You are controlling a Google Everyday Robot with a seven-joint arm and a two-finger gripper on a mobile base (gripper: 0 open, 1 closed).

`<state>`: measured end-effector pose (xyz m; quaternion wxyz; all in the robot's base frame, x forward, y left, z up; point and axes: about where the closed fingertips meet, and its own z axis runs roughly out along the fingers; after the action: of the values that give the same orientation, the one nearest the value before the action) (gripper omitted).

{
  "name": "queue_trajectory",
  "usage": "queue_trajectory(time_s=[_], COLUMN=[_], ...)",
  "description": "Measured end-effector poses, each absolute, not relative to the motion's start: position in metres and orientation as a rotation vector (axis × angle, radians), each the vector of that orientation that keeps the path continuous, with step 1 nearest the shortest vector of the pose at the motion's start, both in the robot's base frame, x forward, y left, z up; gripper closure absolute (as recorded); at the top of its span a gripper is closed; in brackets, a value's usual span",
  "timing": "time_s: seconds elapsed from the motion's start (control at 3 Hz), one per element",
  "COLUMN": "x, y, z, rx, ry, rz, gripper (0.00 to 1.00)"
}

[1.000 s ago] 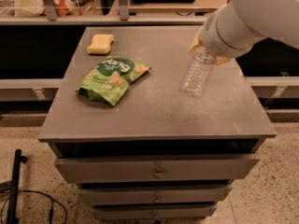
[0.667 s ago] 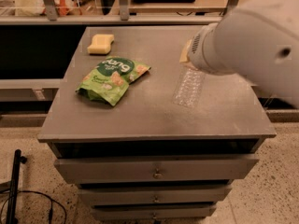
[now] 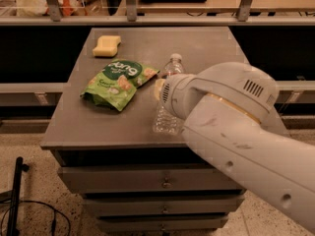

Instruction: Place water bottle upright

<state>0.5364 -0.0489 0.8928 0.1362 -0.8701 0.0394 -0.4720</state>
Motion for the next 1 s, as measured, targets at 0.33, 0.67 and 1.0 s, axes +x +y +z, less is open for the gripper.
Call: queue_trajectory(time_s=[0.33, 0.67, 1.0], x=[0.543, 0.546, 0.558], y=[-0.058, -0.069, -0.057], z=[0.948, 1.008, 0.99], rx=[-2.356, -2.231, -2.228], ry=[0.19, 0.301, 0.424], rz=[-1.52, -1.65, -1.637], gripper=[1.0, 1.0, 1.0])
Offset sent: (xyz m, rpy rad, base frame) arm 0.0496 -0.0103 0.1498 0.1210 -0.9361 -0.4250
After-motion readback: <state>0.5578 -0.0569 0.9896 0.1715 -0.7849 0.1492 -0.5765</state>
